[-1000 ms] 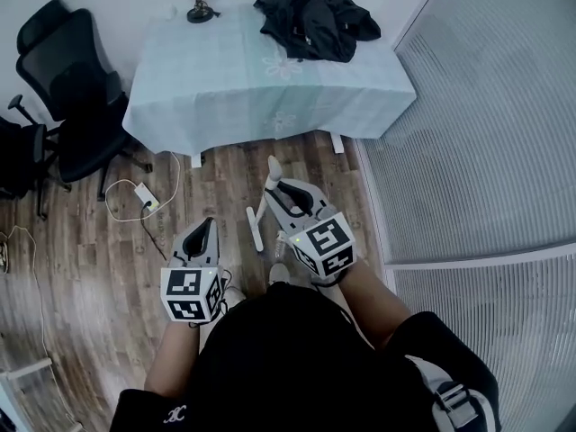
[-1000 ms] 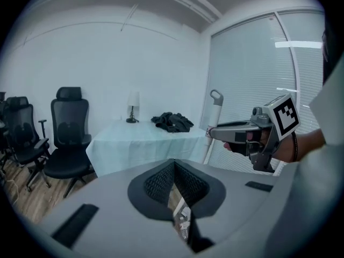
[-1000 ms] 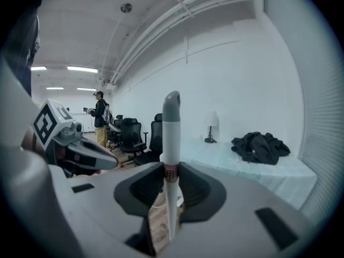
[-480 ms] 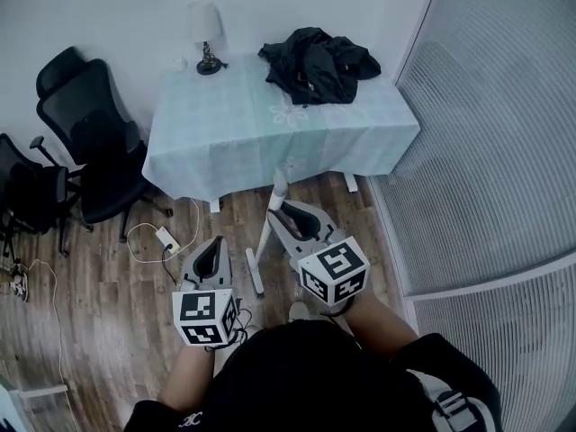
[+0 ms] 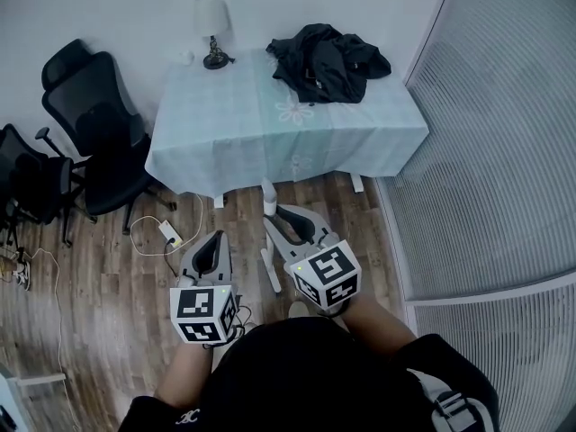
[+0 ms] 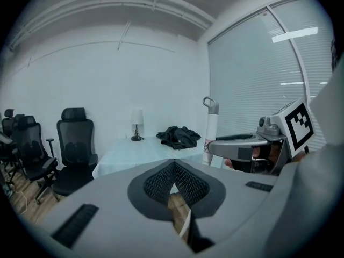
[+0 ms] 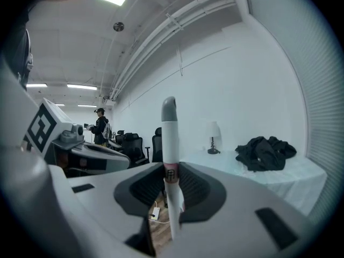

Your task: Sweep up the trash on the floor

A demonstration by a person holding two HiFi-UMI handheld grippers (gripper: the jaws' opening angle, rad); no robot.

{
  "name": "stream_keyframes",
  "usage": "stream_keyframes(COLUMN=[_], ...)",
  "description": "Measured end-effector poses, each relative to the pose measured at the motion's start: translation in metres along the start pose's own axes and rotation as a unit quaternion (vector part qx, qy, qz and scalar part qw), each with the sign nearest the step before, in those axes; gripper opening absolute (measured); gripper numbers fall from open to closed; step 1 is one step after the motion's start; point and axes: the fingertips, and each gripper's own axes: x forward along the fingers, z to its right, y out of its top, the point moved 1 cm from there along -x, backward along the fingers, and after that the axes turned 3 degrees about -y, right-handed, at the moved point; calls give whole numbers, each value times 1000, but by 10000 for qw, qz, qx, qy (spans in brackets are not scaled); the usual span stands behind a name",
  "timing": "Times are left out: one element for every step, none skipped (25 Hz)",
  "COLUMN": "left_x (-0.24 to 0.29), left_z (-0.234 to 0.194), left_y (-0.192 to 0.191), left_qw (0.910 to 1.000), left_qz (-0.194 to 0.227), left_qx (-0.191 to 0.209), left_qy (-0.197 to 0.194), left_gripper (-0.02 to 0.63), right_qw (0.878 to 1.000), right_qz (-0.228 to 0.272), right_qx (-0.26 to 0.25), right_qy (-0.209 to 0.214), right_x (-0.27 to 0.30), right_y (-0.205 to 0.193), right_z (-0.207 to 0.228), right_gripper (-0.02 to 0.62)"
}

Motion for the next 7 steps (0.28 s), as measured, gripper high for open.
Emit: stream_keyframes(left_x=[3, 5, 8, 11, 13, 16, 19], left_z=[0, 1, 2, 4, 6, 8, 10], left_y=[0, 0, 0, 1, 1, 2, 2], left_qw=[10000, 10000, 10000, 9999, 9999, 9999, 9998], left_qz=[-17, -31, -41, -46, -48, -47, -46], left_qx=[-9, -17, -23, -26, -29, -31, -33], left_qy=[24, 49, 73, 98, 124, 149, 175], left_gripper=[-8, -8, -8, -8, -8, -8, -8], right_qw=[10000, 10000, 10000, 10000, 9999, 9999, 9999], right_qz=[-14, -24, -33, -40, -47, -54, -60], right_qx=[-17, -36, -55, -72, -85, -95, -105], right_qy=[13, 21, 26, 30, 35, 41, 47], right_x=[1, 1, 2, 2, 2, 1, 1], right_y=[-1, -3, -4, -4, -5, -6, -7], right_z=[2, 5, 8, 11, 15, 19, 23], right_gripper=[99, 100, 100, 100, 100, 99, 99])
